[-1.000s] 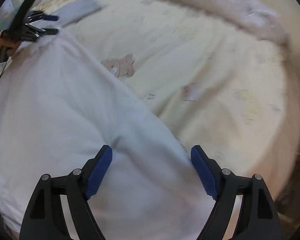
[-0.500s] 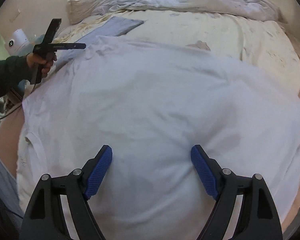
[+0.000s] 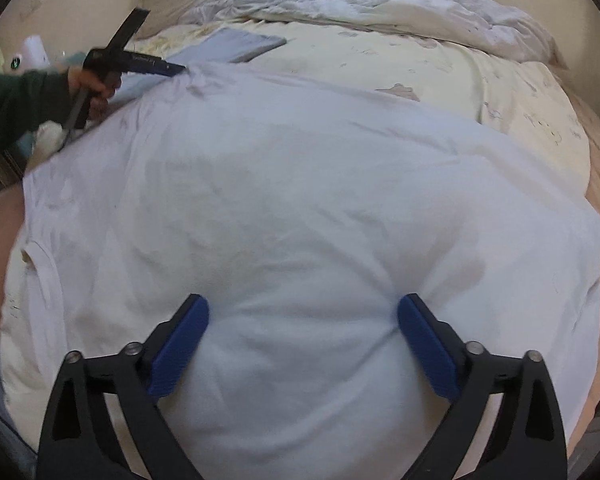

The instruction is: Fold clothes

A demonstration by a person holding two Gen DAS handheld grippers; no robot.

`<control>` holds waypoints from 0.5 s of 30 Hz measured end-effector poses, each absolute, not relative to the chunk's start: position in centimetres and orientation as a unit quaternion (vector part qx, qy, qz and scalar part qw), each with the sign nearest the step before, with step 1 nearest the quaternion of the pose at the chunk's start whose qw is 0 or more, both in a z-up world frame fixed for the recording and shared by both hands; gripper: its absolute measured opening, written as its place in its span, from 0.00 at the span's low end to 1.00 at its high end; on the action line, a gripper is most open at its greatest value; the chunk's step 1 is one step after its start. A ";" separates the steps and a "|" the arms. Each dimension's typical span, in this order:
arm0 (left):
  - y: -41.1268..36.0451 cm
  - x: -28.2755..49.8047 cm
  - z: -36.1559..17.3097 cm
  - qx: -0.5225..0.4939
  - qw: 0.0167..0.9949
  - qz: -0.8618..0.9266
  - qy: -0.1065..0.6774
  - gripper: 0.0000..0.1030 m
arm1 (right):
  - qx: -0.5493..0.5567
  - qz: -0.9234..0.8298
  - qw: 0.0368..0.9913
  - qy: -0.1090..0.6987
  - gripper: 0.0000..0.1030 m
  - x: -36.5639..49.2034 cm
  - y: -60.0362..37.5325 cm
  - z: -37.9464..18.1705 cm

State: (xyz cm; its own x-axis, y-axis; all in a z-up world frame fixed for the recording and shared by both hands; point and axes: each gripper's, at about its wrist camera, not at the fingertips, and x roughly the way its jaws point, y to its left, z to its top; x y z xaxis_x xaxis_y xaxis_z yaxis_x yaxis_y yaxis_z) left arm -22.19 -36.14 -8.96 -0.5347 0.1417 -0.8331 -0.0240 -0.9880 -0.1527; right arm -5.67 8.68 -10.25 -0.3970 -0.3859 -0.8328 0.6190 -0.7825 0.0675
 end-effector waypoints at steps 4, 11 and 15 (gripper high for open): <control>-37.0 -22.3 -8.6 -0.491 0.054 0.868 -0.049 0.37 | 0.457 -0.826 0.297 0.144 1.00 -5.8 7.7 -11.0; -34.7 -23.4 -9.2 -0.507 0.108 0.855 -0.023 0.39 | 0.456 -0.827 0.297 0.139 1.00 -6.6 7.6 -11.4; -33.9 -24.5 -9.5 -0.505 0.122 0.854 -0.035 0.39 | 0.454 -0.828 0.297 0.139 1.00 -6.7 7.6 -11.5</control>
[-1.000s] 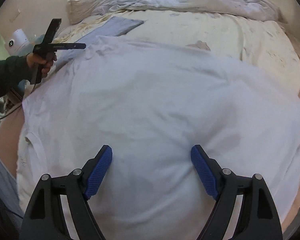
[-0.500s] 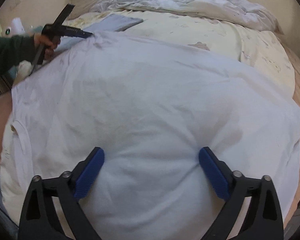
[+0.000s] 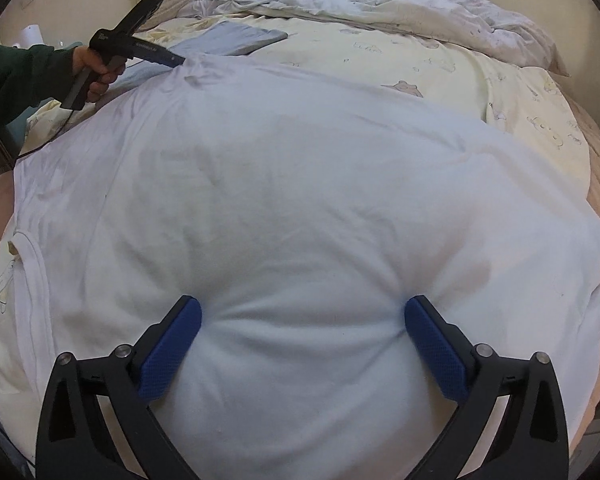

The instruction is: Fold clothes

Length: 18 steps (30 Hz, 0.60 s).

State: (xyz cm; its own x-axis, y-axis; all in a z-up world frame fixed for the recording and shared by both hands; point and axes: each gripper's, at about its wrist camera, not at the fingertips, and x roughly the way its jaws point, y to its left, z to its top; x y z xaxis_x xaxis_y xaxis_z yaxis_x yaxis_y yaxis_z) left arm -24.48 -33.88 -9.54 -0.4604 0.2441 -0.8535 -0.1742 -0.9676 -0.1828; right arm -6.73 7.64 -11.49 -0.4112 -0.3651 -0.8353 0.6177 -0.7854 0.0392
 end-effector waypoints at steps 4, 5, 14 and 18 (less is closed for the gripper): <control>-33.0 -24.6 -9.5 -0.501 0.090 0.861 0.015 0.03 | 0.452 -0.830 0.295 0.140 1.00 -6.7 7.6 -11.5; -33.2 -24.6 -9.4 -0.497 0.086 0.863 0.013 0.03 | 0.451 -0.831 0.295 0.139 1.00 -6.6 7.6 -11.5; -38.2 -23.5 -7.9 -0.461 0.012 0.885 -0.064 0.03 | 0.449 -0.832 0.295 0.138 1.00 -6.7 7.3 -11.6; -37.5 -23.0 -7.3 -0.452 0.045 0.888 -0.069 0.03 | 0.449 -0.832 0.294 0.137 1.00 -6.7 7.2 -11.7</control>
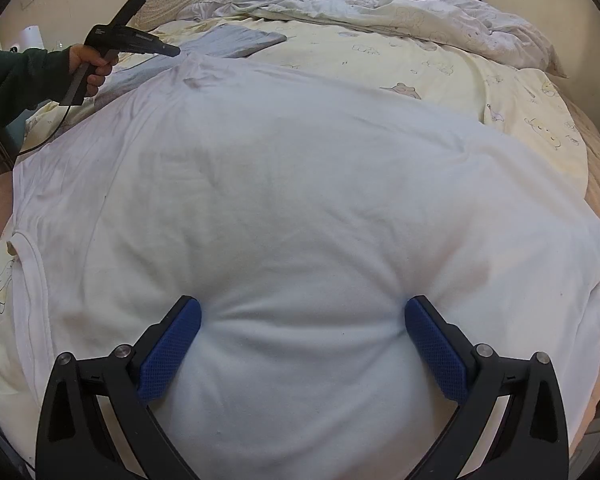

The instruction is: Fold clothes

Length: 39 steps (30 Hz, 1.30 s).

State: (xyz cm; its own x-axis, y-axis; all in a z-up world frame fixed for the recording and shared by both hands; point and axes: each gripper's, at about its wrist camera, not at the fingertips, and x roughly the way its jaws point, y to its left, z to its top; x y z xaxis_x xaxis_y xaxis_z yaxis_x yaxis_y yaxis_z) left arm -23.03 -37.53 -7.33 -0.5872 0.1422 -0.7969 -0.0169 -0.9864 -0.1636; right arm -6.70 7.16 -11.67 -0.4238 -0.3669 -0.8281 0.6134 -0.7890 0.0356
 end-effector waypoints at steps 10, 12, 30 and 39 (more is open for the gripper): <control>-31.4 -25.1 -10.4 -0.483 0.082 0.871 0.039 0.02 | 0.449 -0.833 0.295 0.135 1.00 -6.9 7.1 -11.6; -32.0 -25.8 -10.9 -0.478 0.056 0.875 0.055 0.02 | 0.449 -0.833 0.295 0.134 1.00 -6.9 7.1 -11.7; -30.7 -20.9 -10.7 -0.536 0.081 0.839 0.048 0.12 | 0.455 -0.830 0.293 0.136 1.00 -7.2 7.0 -11.7; -33.3 -11.6 -4.3 -0.534 0.061 0.840 -0.073 0.52 | 0.458 -0.844 0.267 0.088 1.00 -4.9 9.1 -6.8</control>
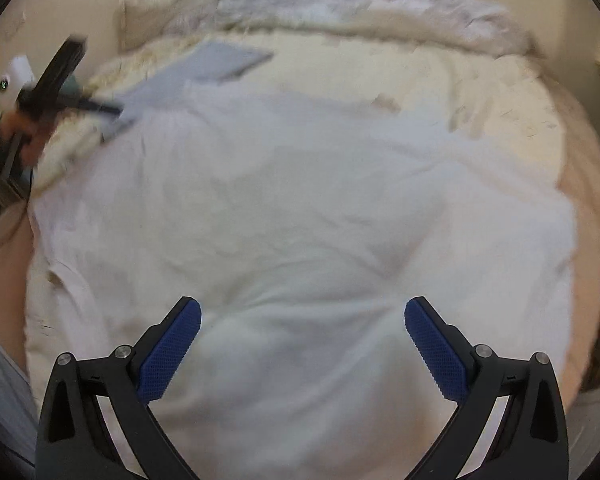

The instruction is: Fold clothes

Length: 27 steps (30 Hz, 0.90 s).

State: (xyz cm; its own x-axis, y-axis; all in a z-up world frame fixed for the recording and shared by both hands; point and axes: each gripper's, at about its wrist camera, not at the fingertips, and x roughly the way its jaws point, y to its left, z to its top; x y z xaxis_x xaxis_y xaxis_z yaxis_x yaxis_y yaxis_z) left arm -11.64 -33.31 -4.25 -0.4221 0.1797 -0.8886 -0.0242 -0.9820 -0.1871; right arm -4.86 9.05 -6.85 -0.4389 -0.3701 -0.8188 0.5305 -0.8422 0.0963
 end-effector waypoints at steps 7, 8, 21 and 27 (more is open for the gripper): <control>-31.2 -3.2 -9.8 -0.635 0.012 0.772 -0.016 0.53 | 0.519 -0.817 0.218 0.123 0.99 -2.2 10.0 -10.2; -31.1 -2.4 -9.6 -0.636 0.009 0.772 -0.019 0.52 | 0.516 -0.820 0.216 0.124 1.00 -1.9 10.0 -10.1; -33.2 1.9 -4.1 -0.522 0.038 0.841 -0.136 0.41 | 0.512 -0.824 0.206 0.129 1.00 -1.6 9.9 -11.0; -30.3 1.1 -7.4 -0.575 -0.026 0.816 -0.060 0.41 | 0.509 -0.826 0.203 0.133 1.00 -1.6 9.8 -11.2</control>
